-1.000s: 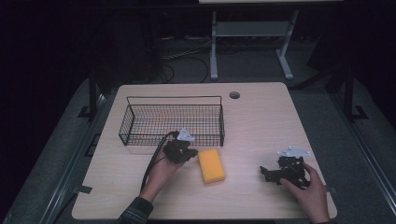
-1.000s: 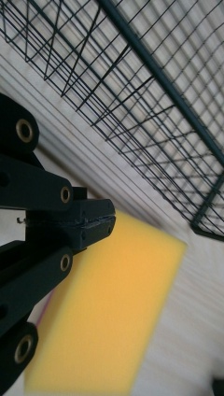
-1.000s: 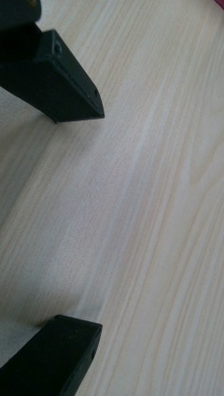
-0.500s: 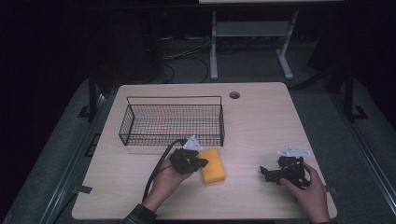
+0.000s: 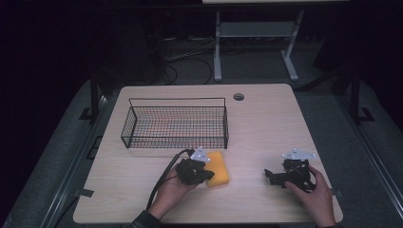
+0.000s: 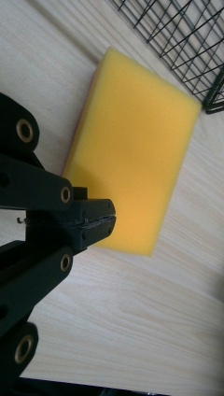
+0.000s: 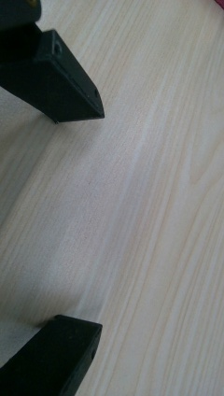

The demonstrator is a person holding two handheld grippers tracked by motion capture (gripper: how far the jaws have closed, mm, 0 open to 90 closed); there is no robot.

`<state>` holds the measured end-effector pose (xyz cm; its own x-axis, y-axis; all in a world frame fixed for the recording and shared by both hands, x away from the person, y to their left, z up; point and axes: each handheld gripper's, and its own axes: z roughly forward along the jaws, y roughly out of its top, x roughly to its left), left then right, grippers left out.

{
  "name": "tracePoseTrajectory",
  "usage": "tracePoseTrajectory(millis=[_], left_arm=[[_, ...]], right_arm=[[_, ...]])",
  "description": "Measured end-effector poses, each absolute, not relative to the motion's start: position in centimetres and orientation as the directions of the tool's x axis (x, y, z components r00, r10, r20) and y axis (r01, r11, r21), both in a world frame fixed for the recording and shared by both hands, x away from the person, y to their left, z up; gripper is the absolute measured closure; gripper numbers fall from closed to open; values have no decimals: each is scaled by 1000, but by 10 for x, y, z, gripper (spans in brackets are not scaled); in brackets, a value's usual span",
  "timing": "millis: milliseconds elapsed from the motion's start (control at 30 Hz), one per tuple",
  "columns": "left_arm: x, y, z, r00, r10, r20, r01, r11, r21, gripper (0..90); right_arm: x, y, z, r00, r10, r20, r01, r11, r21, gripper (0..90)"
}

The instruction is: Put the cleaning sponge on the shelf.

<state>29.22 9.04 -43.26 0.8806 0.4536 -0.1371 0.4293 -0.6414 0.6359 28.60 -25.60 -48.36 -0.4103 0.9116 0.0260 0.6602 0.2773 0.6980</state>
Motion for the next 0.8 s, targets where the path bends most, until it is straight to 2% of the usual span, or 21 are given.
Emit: tracePoseTrajectory(millis=[800], left_arm=[[295, 124, -431, 843, 522, -128, 479, -622, 619, 897]], right_arm=[[286, -256, -484, -411, 911, 26, 660, 277, 698, 0]])
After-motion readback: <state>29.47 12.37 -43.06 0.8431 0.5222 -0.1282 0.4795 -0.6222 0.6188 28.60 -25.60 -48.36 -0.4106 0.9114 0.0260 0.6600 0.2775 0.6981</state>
